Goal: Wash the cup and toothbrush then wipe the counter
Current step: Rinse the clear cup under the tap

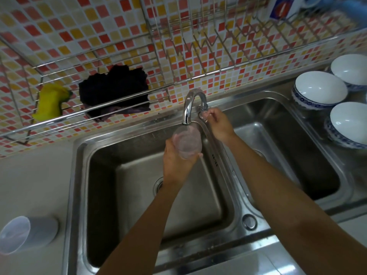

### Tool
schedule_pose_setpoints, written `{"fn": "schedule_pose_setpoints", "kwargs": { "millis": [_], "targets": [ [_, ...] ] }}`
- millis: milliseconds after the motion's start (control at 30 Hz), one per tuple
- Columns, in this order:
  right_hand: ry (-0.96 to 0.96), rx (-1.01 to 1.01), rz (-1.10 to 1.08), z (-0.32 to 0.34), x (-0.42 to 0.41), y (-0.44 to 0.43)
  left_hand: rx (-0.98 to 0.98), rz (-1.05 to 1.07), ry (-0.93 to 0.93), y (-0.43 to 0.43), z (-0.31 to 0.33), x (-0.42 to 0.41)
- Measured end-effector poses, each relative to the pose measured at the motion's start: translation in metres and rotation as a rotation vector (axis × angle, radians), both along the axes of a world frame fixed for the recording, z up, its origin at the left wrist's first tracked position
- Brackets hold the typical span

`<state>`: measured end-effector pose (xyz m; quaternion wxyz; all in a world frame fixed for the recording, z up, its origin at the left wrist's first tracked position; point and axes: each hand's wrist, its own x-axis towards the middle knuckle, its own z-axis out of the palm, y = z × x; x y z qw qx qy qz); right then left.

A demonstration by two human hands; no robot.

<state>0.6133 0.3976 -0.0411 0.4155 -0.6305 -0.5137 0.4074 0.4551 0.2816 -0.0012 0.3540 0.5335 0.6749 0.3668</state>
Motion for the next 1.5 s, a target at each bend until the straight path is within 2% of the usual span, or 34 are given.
{"fn": "schedule_pose_setpoints", "kwargs": {
  "millis": [267,500,667,767,833,967,1033,1167,1300,1500],
  "targets": [
    [-0.031,0.003,0.027,-0.003,0.001,0.002,0.007,-0.086,0.014,-0.002,-0.001,0.005],
    [-0.071,-0.019,0.025,-0.002,0.000,0.002,0.040,-0.003,-0.011,-0.001,0.009,0.002],
    [-0.158,-0.032,0.127,0.003,0.006,-0.006,0.043,-0.020,0.011,0.003,0.015,0.002],
    [-0.215,-0.028,0.221,-0.001,0.011,-0.035,0.046,-0.071,0.039,0.000,0.012,-0.003],
    [-0.323,-0.022,0.191,-0.017,0.014,-0.068,0.003,-0.111,0.064,-0.005,0.007,-0.008],
    [-0.676,-0.037,0.197,-0.052,0.021,-0.132,-0.138,-0.176,0.179,-0.013,-0.009,-0.025],
    [-0.741,-0.045,0.195,-0.067,0.020,-0.147,-0.213,-0.255,0.244,-0.017,-0.016,-0.033],
    [-0.887,0.097,0.216,-0.074,0.017,-0.145,-0.339,-0.381,0.436,-0.022,-0.034,-0.042],
    [-0.928,0.148,0.244,-0.079,0.014,-0.146,-0.400,-0.455,0.587,-0.024,-0.046,-0.049],
    [-0.961,0.189,0.227,-0.079,0.013,-0.147,-0.358,-0.492,0.795,-0.022,-0.042,-0.050]
  ]
}}
